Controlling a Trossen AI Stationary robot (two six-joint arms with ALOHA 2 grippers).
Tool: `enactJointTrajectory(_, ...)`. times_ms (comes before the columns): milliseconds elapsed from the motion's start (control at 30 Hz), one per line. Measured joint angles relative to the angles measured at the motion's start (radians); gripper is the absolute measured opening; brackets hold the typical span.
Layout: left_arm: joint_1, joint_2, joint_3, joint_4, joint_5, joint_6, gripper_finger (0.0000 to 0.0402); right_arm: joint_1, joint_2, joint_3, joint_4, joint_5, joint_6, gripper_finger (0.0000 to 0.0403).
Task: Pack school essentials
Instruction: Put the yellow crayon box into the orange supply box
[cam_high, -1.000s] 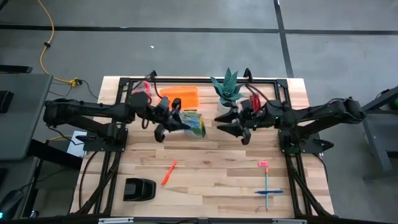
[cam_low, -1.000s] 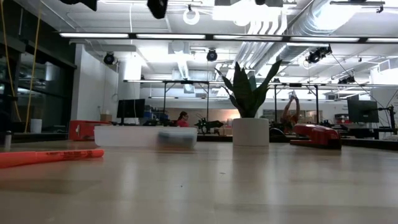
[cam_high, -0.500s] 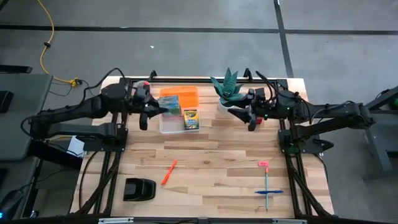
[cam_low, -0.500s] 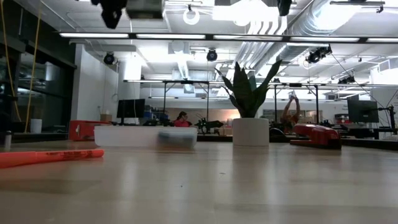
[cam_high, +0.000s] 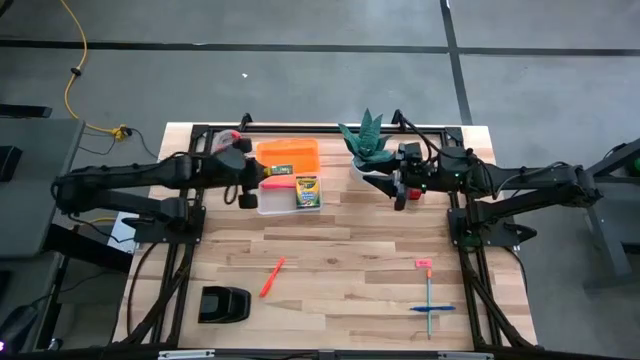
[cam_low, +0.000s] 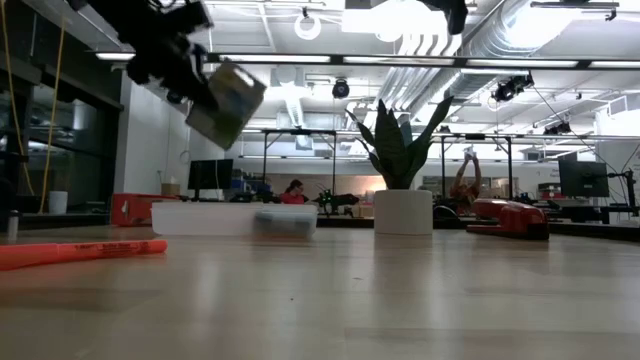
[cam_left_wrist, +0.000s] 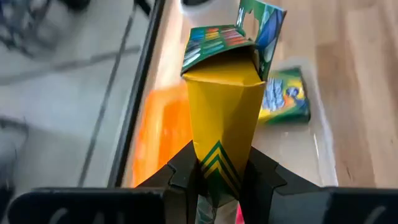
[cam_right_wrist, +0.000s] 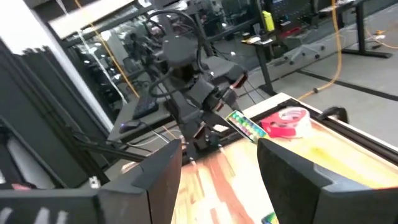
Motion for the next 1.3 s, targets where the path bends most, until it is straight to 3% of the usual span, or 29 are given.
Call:
enactJointTrajectory(167,-0.019,0.143,0.040,-0.117,-0.120,-0.213,0.0071,0.000,0.010,0.000,-0.006,0.031,0.000,0.0202)
enactJointTrajectory(467,-0.158,0.439,0.327,-0.492,-0.129,-0.532,0.0071,0.000,0.013,0.000,-0.040,0.038,0.000,0.0201)
enactJointTrajectory(633,-0.233,0.550,0.353,-0.541,-0.256,-0.497,0.0071,0.000,0.013,0.000,-0.080,0.037,0.000,0.0201)
enactJointTrajectory(933,-0.244,0.714,0.353,-0.531,-0.352,-0.442,0.0071,0.000,0.013,0.000,-0.115,0.037,0.000,0.0201)
enactJointTrajectory(1300,-0.216,0.781,0.354,-0.502,-0.371,-0.539,0.0071,0.000,0.013,0.000,-0.116,0.037,-0.011,0.0201)
